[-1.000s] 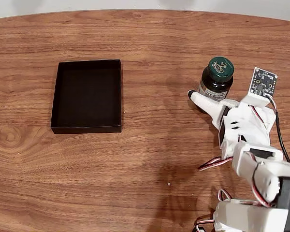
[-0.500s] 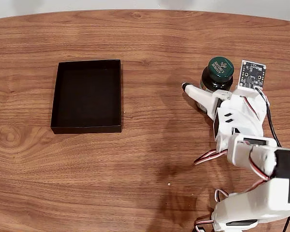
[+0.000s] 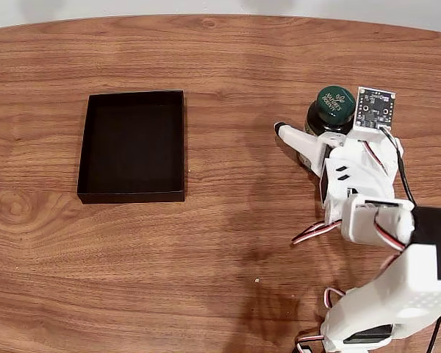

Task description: Pick up the pill bottle and place it in the black box.

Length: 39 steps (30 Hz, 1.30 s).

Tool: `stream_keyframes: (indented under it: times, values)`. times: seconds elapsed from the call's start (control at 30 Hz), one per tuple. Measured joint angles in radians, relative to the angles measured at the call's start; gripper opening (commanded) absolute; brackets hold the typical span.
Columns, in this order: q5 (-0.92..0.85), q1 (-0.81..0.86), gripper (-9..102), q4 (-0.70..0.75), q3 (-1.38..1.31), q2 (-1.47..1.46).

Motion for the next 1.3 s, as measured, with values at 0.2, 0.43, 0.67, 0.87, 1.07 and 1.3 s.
stream_keyframes:
  times: [0.2, 0.43, 0.67, 0.87, 1.07, 1.3]
  values:
    - [-0.006, -0.006, 45, -0.043, -0.021, -0.066]
    - [-0.018, -0.006, 41, -0.074, -0.021, -0.084]
    - [-0.028, -0.006, 32, -0.077, -0.021, -0.084]
    - [-0.041, -0.006, 27, -0.109, -0.021, -0.084]
    - [-0.051, 0.000, 24, -0.121, 0.000, -0.083]
    - [-0.069, -0.023, 22, -0.127, 0.067, -0.014]
